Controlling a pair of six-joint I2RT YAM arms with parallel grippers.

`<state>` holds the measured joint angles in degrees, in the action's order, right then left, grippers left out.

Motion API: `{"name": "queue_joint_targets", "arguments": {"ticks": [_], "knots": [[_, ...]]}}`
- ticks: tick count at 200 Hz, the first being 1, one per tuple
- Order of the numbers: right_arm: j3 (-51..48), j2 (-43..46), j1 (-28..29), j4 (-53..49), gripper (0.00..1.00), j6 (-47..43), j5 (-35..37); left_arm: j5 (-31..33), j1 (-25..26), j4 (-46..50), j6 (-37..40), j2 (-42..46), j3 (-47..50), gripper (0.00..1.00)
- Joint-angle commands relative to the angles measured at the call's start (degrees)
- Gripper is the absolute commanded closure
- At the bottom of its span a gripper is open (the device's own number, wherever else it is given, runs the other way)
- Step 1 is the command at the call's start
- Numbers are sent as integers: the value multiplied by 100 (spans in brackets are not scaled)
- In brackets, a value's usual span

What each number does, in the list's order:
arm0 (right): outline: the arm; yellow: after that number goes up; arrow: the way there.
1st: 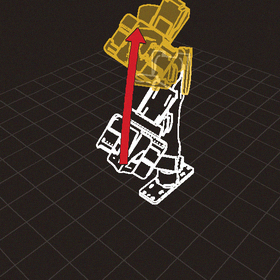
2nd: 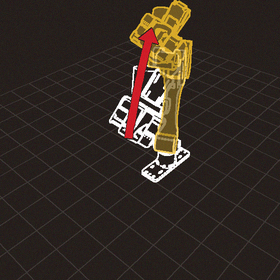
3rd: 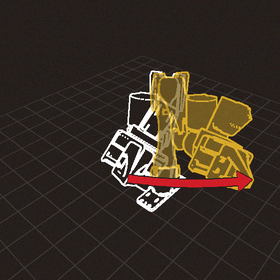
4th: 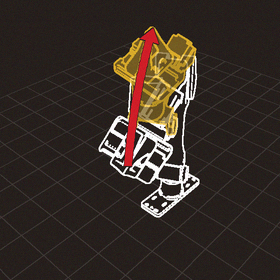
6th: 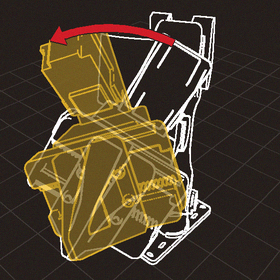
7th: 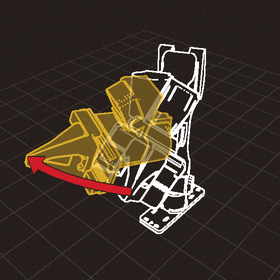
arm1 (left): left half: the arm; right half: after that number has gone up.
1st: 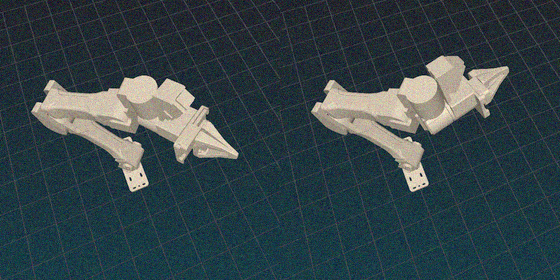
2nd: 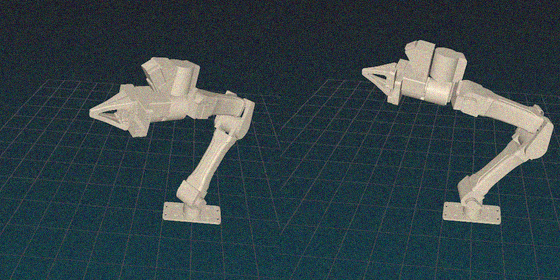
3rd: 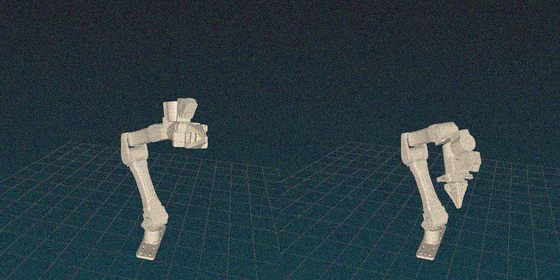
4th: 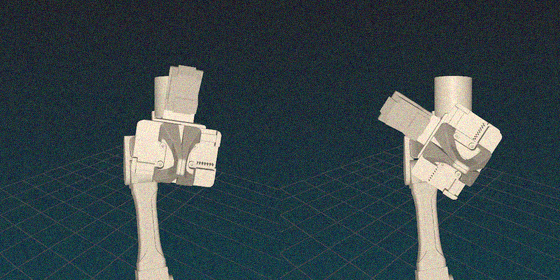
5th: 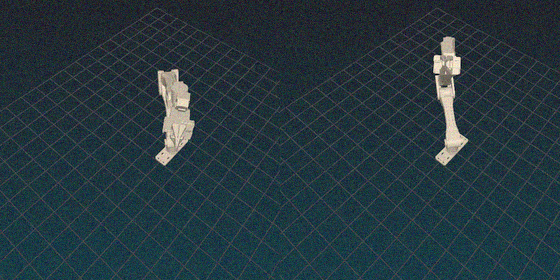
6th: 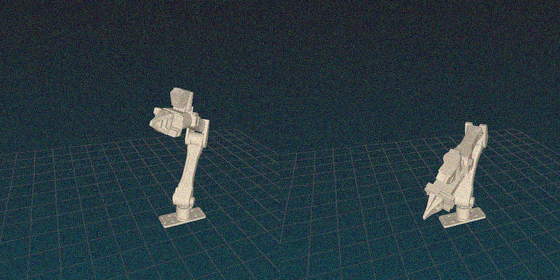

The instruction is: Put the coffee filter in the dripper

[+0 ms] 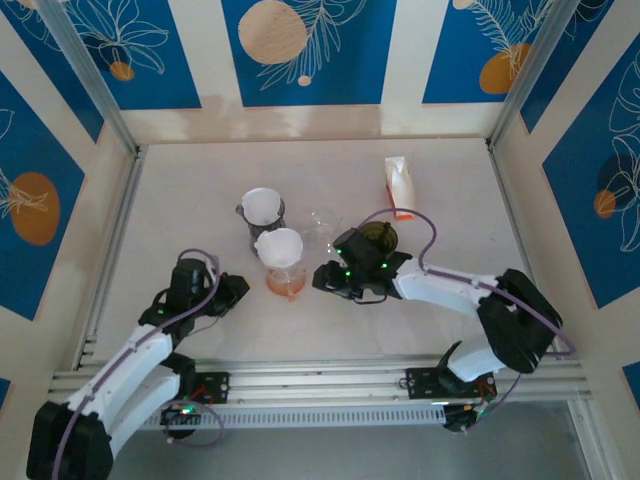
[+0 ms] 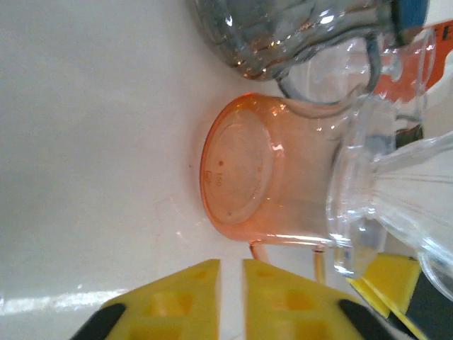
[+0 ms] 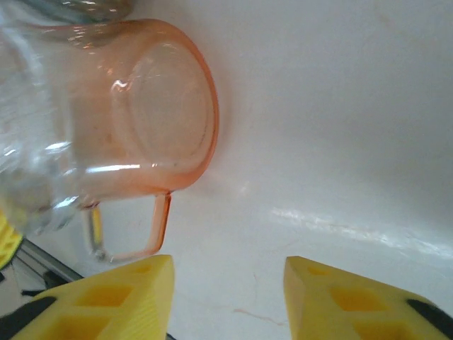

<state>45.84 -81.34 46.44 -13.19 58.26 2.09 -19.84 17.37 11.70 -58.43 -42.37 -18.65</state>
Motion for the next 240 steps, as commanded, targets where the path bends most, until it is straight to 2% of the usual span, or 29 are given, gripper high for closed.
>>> {"name": "queue_joint_targets", "arguments": {"ticks": [1, 21, 57, 60, 64, 114, 165, 201, 240], "knots": [[262, 336, -51, -716, 47, -772, 294, 365, -75, 903, 665, 310, -775, 72], [830, 365, -90, -1309, 44, -1225, 770, 541, -68, 1181, 1007, 432, -1284, 56], [1662, 61, -672, -1792, 38, -1605, 795, 693, -65, 1213, 1392, 588, -1796, 11], [1726, 13, -731, -1810, 38, -1644, 786, 696, -59, 1205, 1414, 597, -1818, 4], [1803, -53, -803, -1810, 38, -1703, 775, 708, -66, 1203, 1440, 598, -1848, 0], [3216, -1409, -1466, -2123, 41, -2294, 803, 713, -60, 933, 1563, 751, -1827, 0], [4632, -2722, -1577, -2655, 42, -3040, 1168, 706, -60, 715, 1456, 906, -1514, 0], [5161, -3258, -1585, -2969, 44, -3371, 1185, 827, -64, 910, 1561, 896, -1527, 0], [5444, -3563, -1602, -3118, 52, -3594, 1303, 867, -63, 922, 1607, 880, -1511, 0]]}}
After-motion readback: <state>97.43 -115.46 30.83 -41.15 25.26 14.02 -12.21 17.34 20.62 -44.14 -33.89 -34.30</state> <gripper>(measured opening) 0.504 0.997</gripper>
